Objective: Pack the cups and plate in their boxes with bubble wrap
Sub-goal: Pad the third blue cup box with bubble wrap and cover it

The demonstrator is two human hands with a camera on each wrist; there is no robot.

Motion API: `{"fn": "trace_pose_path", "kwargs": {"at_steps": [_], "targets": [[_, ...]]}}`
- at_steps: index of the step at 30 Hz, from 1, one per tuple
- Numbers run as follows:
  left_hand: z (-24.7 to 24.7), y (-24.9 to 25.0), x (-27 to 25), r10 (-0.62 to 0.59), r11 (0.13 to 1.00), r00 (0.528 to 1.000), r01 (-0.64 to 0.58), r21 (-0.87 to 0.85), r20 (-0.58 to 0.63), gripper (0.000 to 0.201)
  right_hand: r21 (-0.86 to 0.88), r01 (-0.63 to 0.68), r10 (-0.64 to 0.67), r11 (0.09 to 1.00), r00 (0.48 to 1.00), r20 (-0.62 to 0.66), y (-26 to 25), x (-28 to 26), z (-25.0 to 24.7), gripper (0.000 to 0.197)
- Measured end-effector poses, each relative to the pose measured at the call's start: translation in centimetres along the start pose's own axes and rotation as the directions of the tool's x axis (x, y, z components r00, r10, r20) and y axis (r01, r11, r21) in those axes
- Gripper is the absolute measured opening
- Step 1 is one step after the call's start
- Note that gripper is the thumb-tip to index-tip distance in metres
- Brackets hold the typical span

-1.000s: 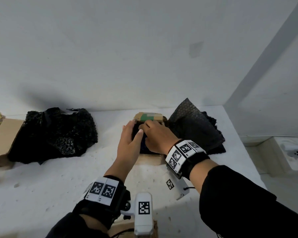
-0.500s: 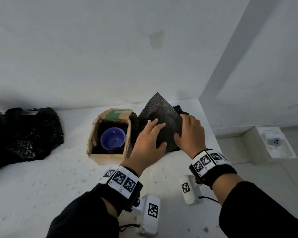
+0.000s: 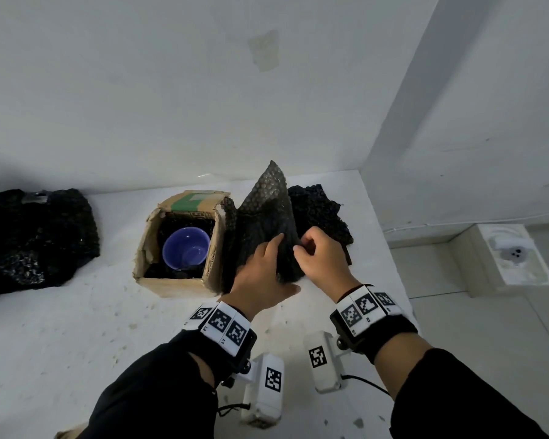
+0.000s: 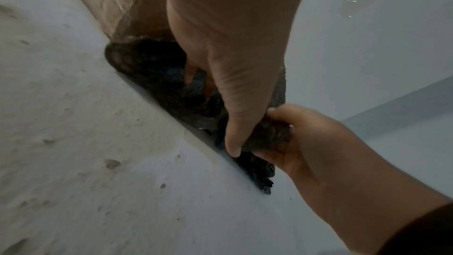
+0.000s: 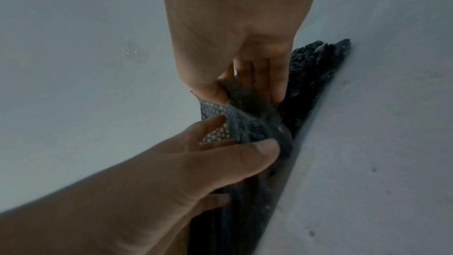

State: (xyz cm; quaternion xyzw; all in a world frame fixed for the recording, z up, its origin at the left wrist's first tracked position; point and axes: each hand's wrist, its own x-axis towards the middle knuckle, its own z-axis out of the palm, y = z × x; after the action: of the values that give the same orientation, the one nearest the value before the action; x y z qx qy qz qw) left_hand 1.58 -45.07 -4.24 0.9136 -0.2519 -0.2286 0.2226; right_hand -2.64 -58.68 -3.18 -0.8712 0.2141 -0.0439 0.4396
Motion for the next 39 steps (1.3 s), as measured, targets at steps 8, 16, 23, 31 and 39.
{"fn": "trace_pose_path", "kwargs": {"at_steps": [8, 16, 23, 31, 39], "targets": [[-2.9, 1.2, -0.8, -0.017, 0.994, 0.959, -0.015, -0.112, -0.284, 0.034, 0.359, -0.013, -0.036, 0.933, 0.991, 0.128, -4.6, -0.1, -1.6, 0.013], [-9.3, 1.8, -2.7, -0.066, 0.861, 0.933, -0.127, -0.493, -0.355, 0.024, -0.233, 0.46, -0.458, 0.857, 0.887, 0.069, -5.4, 0.0, -1.6, 0.067], [-14.2, 1.6, -5.4, -0.067, 0.614, 0.975, -0.126, -0.779, -0.21, 0.036, -0.349, 0.513, -0.567, 0.785, 0.821, -0.068, -8.2, 0.2, -0.3, 0.066], [-16.7, -3.0, -6.0, 0.164, 0.816, 0.888, -0.367, -0.447, -0.43, 0.076, -0.191, 0.461, -0.466, 0.867, 0.885, 0.02, -13.4, -0.2, 0.0, 0.035], [-17.7, -6.0, -6.6, 0.403, 0.915, 0.808, -0.344, 0.21, -0.43, 0.058, 0.009, 0.331, -0.33, 0.944, 0.939, 0.09, -17.7, 0.7, 1.1, 0.027]]}}
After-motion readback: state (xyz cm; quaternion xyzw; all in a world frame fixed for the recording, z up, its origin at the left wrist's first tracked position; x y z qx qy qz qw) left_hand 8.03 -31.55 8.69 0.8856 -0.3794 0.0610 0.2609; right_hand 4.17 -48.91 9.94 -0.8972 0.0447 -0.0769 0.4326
